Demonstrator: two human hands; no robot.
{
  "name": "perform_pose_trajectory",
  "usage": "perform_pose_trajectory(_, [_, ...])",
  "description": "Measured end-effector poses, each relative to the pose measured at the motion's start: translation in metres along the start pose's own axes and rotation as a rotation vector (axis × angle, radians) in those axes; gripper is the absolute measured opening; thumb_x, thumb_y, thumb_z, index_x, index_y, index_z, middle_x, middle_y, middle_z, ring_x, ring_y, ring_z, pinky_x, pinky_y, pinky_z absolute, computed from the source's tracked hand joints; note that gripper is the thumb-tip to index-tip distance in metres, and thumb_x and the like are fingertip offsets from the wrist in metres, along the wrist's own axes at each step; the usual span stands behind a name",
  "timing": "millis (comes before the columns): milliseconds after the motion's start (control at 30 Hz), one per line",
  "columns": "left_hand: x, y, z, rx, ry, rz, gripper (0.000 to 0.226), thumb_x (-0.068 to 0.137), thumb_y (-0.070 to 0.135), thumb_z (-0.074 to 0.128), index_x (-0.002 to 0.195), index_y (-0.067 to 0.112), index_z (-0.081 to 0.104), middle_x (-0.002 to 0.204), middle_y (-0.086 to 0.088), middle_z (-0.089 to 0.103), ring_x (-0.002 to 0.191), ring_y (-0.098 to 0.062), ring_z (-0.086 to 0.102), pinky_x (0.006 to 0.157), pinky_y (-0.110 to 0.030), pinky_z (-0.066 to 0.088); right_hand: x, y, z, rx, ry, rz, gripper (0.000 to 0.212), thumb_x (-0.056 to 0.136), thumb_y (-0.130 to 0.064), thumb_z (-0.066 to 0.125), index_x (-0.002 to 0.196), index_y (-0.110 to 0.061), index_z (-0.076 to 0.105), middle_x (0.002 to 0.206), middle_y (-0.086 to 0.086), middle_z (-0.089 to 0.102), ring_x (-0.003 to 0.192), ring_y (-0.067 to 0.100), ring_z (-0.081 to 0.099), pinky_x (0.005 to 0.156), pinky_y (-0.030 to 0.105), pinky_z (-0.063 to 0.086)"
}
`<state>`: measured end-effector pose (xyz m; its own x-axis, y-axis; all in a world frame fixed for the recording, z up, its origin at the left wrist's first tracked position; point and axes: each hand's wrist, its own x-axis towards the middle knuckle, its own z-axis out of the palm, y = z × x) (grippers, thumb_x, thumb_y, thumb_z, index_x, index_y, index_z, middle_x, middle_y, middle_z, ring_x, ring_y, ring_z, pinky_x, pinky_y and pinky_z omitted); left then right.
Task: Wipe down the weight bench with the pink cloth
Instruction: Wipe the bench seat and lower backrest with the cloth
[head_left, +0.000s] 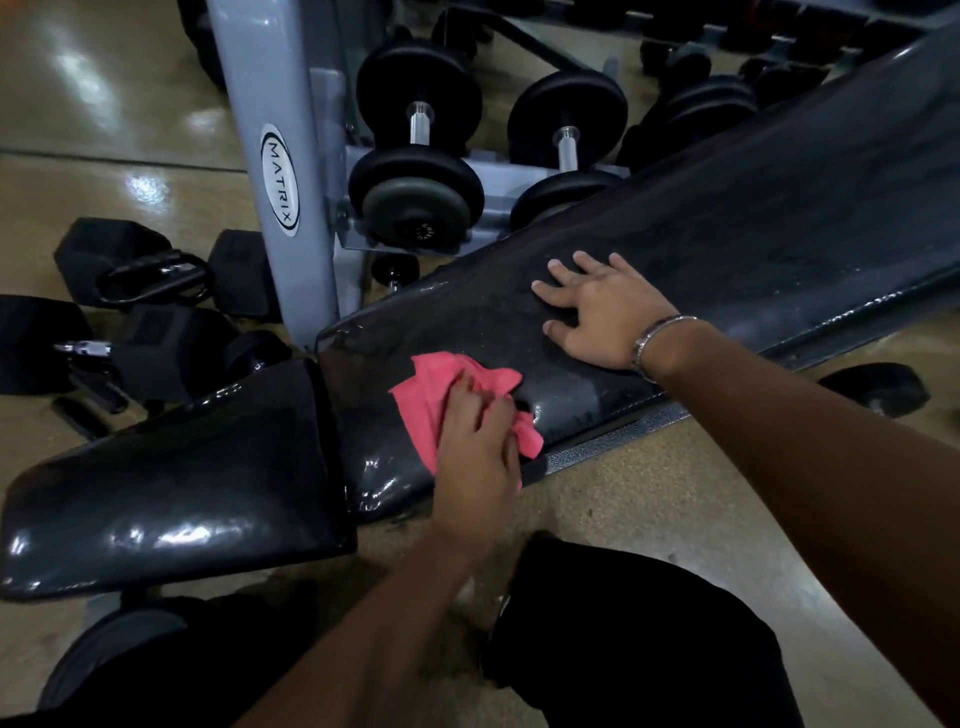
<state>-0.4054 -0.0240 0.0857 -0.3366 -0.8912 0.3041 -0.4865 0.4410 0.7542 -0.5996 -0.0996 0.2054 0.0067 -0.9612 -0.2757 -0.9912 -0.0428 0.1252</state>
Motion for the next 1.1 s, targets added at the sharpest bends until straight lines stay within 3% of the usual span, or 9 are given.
perform_pose_trajectory(100, [0.007,-0.041,-0.018,0.055,-0.073,0.207,0.026,0.09,0.012,0.053,0.107,0.005,0.07,0.126,-0.015,0.061,0.133,-0.031,0.048,0.116,-0.036,0.036,0.001,-0.002,0.0,-0.016,-0.009,-0.009,0.06,0.097,-0.051,0.035,0.154,-0.037,0.022,0.164,-0.005,0.011,0.152,0.02,0.005,0.123,0.045,0.002])
perform_pose_trajectory(233, [0.028,-0.002,-0.007,-0.05,0.065,-0.157,0.024,0.082,0.001,0.054,0.1,0.008,0.067,0.12,-0.01,0.06,0.117,-0.026,0.053,0.103,-0.036,0.043,0.0,-0.003,0.003,-0.01,0.01,0.003,0.06,0.097,-0.05,0.037,0.154,-0.036,0.023,0.164,-0.005,0.012,0.152,0.02,0.005,0.122,0.046,0.002])
perform_pose_trajectory(333, [0.016,-0.006,-0.007,-0.051,-0.009,0.097,0.023,0.083,0.0,0.057,0.103,0.004,0.068,0.123,-0.014,0.06,0.122,-0.027,0.051,0.108,-0.034,0.042,0.0,-0.004,0.003,0.001,0.006,-0.004,0.06,0.097,-0.05,0.038,0.153,-0.036,0.024,0.164,-0.004,0.013,0.152,0.02,0.006,0.122,0.045,0.002])
perform_pose_trajectory(400, [0.027,-0.033,-0.023,0.01,-0.092,0.241,0.022,0.084,0.004,0.058,0.102,0.005,0.069,0.121,-0.012,0.061,0.121,-0.024,0.051,0.11,-0.02,0.036,0.0,-0.003,0.001,-0.008,0.003,-0.003,0.06,0.097,-0.05,0.037,0.154,-0.036,0.023,0.164,-0.004,0.012,0.152,0.02,0.005,0.122,0.045,0.002])
perform_pose_trajectory(467, [0.052,-0.039,-0.026,-0.012,-0.036,0.075,0.022,0.083,0.001,0.058,0.099,0.009,0.07,0.118,-0.004,0.06,0.114,-0.019,0.052,0.104,-0.006,0.03,-0.001,-0.003,0.0,-0.007,-0.001,-0.004,0.059,0.098,-0.049,0.036,0.154,-0.035,0.023,0.164,-0.004,0.012,0.152,0.02,0.004,0.123,0.045,0.001])
perform_pose_trajectory(600, [0.06,-0.008,-0.007,-0.014,0.031,-0.07,0.022,0.085,0.0,0.056,0.102,0.009,0.067,0.115,-0.007,0.058,0.112,-0.024,0.053,0.097,-0.032,0.044,-0.001,-0.003,0.0,-0.001,0.003,-0.001,0.06,0.097,-0.05,0.036,0.154,-0.036,0.023,0.164,-0.004,0.012,0.152,0.02,0.004,0.123,0.045,0.001])
perform_pose_trajectory(733, [0.062,-0.044,-0.028,0.017,-0.097,0.198,0.018,0.085,0.0,0.062,0.1,0.008,0.068,0.118,-0.008,0.06,0.113,-0.014,0.052,0.098,-0.022,0.041,-0.001,-0.002,0.001,0.004,0.008,-0.01,0.059,0.097,-0.05,0.036,0.154,-0.036,0.024,0.164,-0.005,0.012,0.152,0.02,0.005,0.123,0.045,0.001])
perform_pose_trajectory(867, [0.081,-0.014,-0.007,-0.059,0.134,-0.1,0.025,0.083,-0.002,0.058,0.103,0.009,0.069,0.107,-0.006,0.057,0.098,-0.011,0.05,0.088,-0.022,0.04,-0.002,-0.003,0.002,0.001,0.02,-0.006,0.059,0.097,-0.05,0.036,0.154,-0.036,0.024,0.164,-0.005,0.013,0.152,0.02,0.005,0.123,0.045,0.001])
perform_pose_trajectory(1100, [0.098,-0.044,-0.02,-0.012,0.058,0.07,0.021,0.082,-0.004,0.062,0.099,0.006,0.071,0.105,-0.008,0.061,0.099,-0.011,0.052,0.09,-0.002,0.03,0.0,-0.003,0.002,0.008,0.012,-0.007,0.059,0.097,-0.05,0.035,0.154,-0.036,0.023,0.164,-0.005,0.012,0.152,0.019,0.004,0.123,0.045,0.001])
